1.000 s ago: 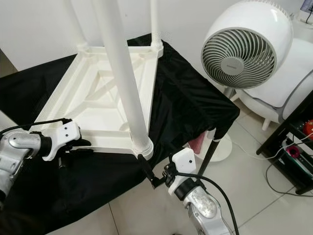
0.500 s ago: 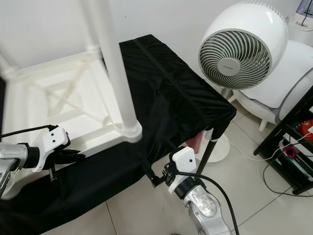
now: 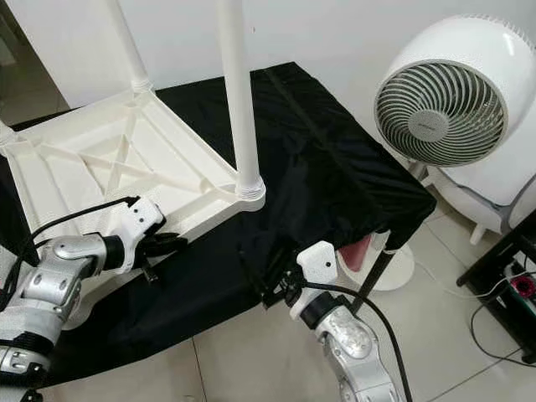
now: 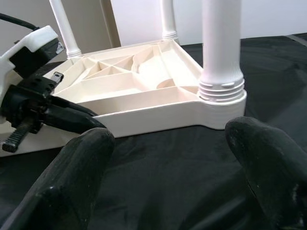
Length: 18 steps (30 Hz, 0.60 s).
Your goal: Building children table
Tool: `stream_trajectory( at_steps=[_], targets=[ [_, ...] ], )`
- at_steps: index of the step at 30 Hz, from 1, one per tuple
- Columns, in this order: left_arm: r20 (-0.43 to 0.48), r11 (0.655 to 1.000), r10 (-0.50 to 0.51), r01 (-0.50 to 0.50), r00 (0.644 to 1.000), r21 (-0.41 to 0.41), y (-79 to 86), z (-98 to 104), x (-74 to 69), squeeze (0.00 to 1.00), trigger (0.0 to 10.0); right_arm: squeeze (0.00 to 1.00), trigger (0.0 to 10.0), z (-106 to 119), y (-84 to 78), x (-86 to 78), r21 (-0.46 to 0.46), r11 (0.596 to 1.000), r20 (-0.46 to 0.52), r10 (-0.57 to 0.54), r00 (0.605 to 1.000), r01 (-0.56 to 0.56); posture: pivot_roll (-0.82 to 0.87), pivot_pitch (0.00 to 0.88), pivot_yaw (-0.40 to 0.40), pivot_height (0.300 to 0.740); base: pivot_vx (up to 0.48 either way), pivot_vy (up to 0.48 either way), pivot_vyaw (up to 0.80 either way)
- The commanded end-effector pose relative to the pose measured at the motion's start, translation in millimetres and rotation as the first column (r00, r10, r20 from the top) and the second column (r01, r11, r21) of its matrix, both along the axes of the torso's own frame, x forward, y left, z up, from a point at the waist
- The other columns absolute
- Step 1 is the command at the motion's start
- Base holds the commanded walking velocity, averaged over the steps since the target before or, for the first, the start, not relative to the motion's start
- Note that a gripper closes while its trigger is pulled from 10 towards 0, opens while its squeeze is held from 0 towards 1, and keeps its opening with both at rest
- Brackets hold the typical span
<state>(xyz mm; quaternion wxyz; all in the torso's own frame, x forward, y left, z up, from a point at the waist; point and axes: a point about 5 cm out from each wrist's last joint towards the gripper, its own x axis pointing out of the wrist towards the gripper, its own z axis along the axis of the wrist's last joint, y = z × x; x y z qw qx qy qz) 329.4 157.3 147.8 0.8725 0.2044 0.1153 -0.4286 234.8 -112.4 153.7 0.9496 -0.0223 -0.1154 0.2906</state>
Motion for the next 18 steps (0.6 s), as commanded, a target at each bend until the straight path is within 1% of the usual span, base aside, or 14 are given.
stream_trajectory(
  at_steps=[1,2,4,5,10,11,12,14,17,18],
  targets=[
    [-0.039,0.998,-0.030,0.028,0.999,-0.048,-17.3,-17.3,-6.8,0.00,10.0,0.00,10.0,-3.8,-1.0,0.6,0.008,1.000,-0.025,-0.010,1.000,0.010,-0.03,0.147,0.021,0.740,0.000,0.000,0.00],
    [-0.045,0.997,-0.021,0.017,0.999,-0.079,-21.8,-17.9,-5.9,0.00,10.0,0.00,10.0,-3.7,-0.7,3.0,0.012,1.000,-0.024,-0.018,1.000,0.019,-0.03,0.151,0.021,0.740,0.000,0.000,0.00],
    [-0.045,0.996,-0.018,0.014,0.999,-0.085,-23.5,-18.4,-5.2,0.00,10.0,0.00,10.0,-3.7,-0.5,3.8,0.013,1.000,-0.024,-0.020,1.000,0.021,-0.03,0.151,0.021,0.740,0.000,0.000,0.00],
    [-0.045,0.995,-0.020,0.015,0.999,-0.098,-25.9,-16.8,-5.7,1.00,10.0,0.00,10.0,-3.8,-0.1,6.2,0.016,0.999,-0.024,-0.030,0.999,0.030,-0.01,0.152,0.019,0.740,0.000,0.000,0.00],
    [-0.041,0.991,-0.028,0.023,0.999,-0.129,-28.8,-12.0,-7.9,1.00,10.0,0.00,10.0,-4.5,-0.8,12.0,0.023,0.998,-0.026,-0.059,0.998,0.060,-0.01,0.151,0.019,0.740,0.000,0.000,0.00],
    [-0.033,0.990,-0.034,0.029,0.999,-0.136,-26.8,-8.9,-10.1,1.00,10.0,0.00,10.0,-5.3,-2.8,15.5,0.022,0.996,-0.028,-0.085,0.996,0.085,0.00,0.149,0.019,0.740,0.000,0.000,0.00],
    [-0.033,0.990,-0.034,0.029,0.999,-0.136,-26.8,-8.9,-10.1,1.00,10.0,0.00,10.0,-5.3,-2.8,15.5,0.022,0.996,-0.028,-0.085,0.996,0.085,0.00,0.149,0.019,0.740,0.000,0.000,0.00],
    [-0.007,0.990,-0.054,0.053,0.998,-0.128,-21.4,-3.3,-16.0,1.00,10.0,0.00,10.0,-6.4,-5.9,23.2,0.015,0.990,-0.028,-0.139,0.990,0.139,0.01,0.144,0.017,0.740,0.000,0.000,0.00],
    [0.010,0.991,-0.049,0.050,0.999,-0.126,-18.3,-0.2,-17.9,1.00,10.0,0.00,10.0,-6.7,-6.2,26.5,0.015,0.987,-0.028,-0.160,0.987,0.160,0.01,0.144,0.017,0.740,0.000,0.000,0.00],
    [0.021,0.989,-0.040,0.042,0.999,-0.143,-15.8,3.3,-19.5,0.02,10.0,0.00,10.0,-6.7,-5.7,28.8,0.024,0.985,-0.029,-0.172,0.985,0.173,0.02,0.143,0.014,0.740,0.000,0.000,0.00]
  ],
)
